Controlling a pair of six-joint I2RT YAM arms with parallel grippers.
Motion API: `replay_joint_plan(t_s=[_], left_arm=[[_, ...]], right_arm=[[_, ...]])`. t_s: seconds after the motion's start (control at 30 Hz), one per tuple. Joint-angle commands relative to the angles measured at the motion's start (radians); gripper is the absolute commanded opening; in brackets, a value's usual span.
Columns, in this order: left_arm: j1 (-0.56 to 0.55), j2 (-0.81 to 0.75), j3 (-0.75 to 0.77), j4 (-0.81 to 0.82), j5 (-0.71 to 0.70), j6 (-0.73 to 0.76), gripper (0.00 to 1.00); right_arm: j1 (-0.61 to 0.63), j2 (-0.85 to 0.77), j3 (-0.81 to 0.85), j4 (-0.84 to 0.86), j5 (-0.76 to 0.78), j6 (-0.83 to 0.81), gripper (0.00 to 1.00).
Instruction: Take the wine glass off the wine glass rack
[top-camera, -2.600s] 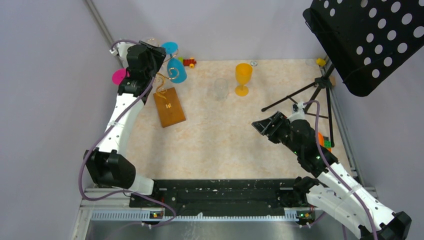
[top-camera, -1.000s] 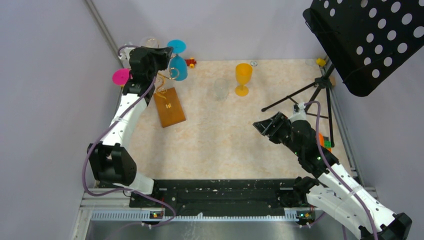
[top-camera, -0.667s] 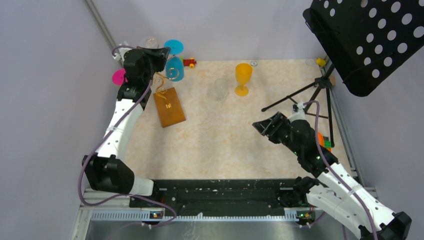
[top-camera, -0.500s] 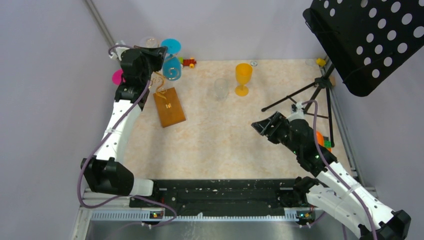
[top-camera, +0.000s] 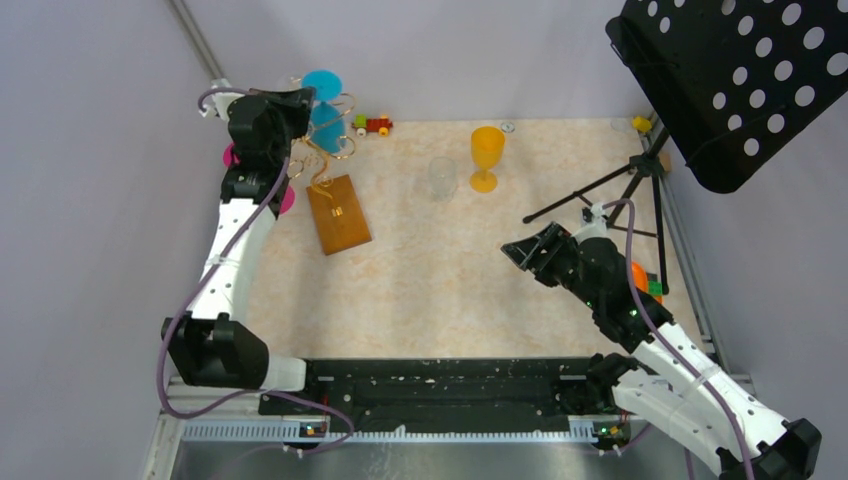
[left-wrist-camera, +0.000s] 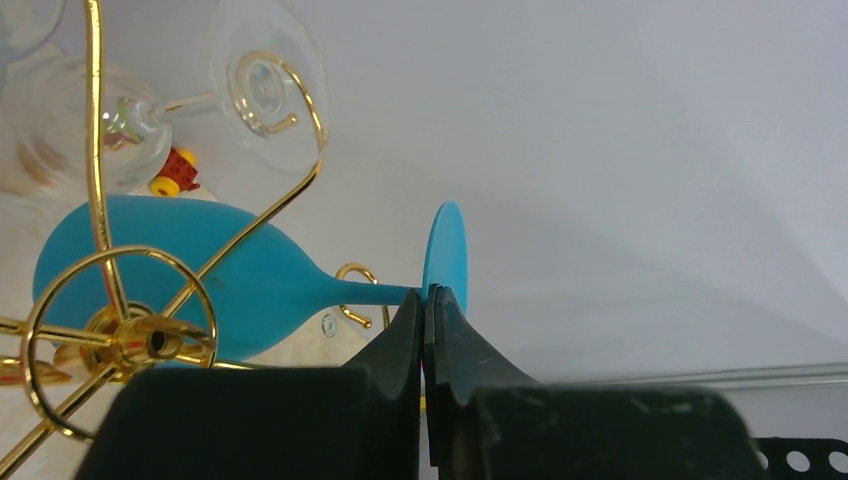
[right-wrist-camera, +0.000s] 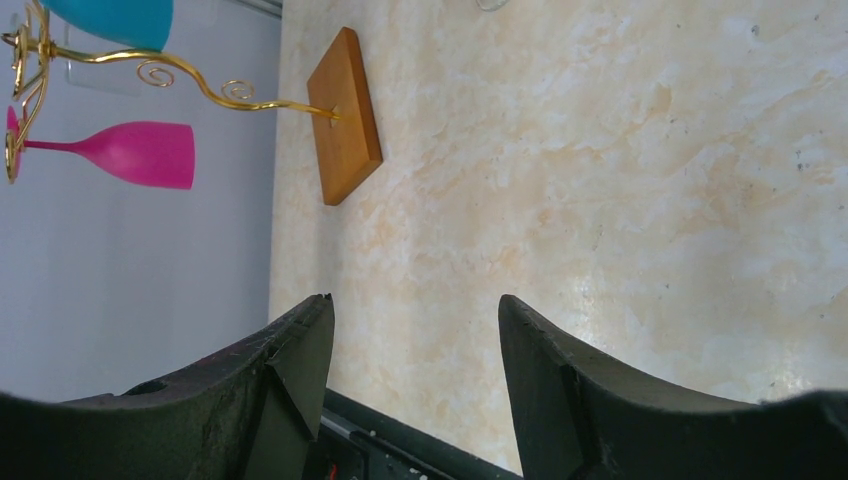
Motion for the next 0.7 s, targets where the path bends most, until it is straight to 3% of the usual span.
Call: replay_joint_plan(t_s=[0.0,0.67], left_arm=[[0.037,0.023,0.002,0.155,0.029,-0.009,0.0],[0.053,0.183,-0.022,0.532,0.312,-0.218,0.0]], right_arm=[[-0.006,-0.012,0.017,0.043,0.0,0.001,0.63],[-0.007,-0.037,0.014,0.033,0.009,0.002,0.64]])
